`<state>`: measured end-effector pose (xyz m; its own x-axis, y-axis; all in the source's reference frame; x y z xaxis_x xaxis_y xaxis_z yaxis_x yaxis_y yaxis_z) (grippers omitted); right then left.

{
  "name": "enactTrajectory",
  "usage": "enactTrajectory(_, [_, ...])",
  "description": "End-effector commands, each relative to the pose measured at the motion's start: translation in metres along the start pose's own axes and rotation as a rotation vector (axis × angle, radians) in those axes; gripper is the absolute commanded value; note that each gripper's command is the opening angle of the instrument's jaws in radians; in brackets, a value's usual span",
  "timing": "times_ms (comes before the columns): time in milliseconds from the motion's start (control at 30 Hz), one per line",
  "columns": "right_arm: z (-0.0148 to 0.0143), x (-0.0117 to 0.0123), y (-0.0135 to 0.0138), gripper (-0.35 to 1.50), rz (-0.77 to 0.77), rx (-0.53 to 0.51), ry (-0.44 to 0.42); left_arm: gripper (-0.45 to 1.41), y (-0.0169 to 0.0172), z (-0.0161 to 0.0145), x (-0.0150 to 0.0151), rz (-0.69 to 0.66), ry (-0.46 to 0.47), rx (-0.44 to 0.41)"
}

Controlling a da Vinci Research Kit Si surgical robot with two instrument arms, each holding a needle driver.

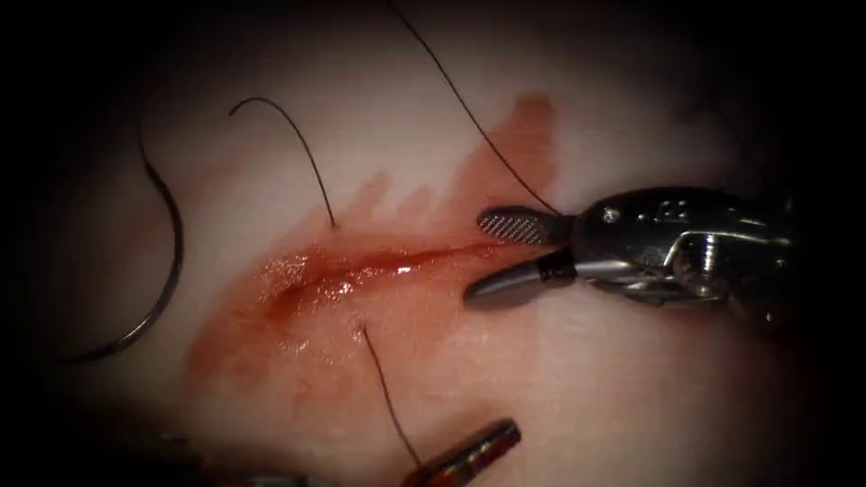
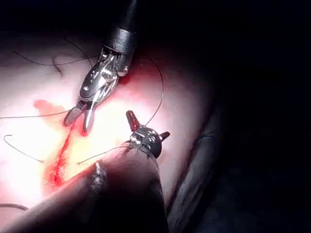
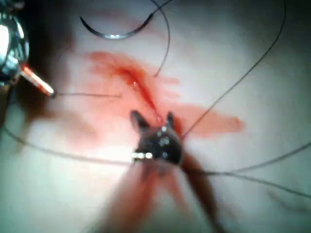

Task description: Wound Closure

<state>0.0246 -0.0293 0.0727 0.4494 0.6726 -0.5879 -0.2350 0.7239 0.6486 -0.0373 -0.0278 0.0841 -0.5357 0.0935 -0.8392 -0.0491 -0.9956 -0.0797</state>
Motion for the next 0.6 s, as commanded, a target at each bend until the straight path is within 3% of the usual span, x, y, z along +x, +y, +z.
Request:
enactTrajectory(33, [0.0008, -0.0004, -0.0003, 1.09, 0.0, 0.003, 0.0, 0.73, 0.0006, 0.0009, -0.0004, 0.001, 0.0, 0.0])
enactTrajectory(167, [0.0009, -0.0003, -0.0003, 1.08, 0.0, 0.003, 0.0, -0.45, 0.0011, 0.0009, -0.0011, 0.007, -0.027, 0.039])
enactTrajectory(600, [0.0006, -0.0003, -0.0006, 1.08, 0.0, 0.012, -0.002, -0.45, -0.0032, -0.0045, -0.0051, -0.028, -0.043, 0.146])
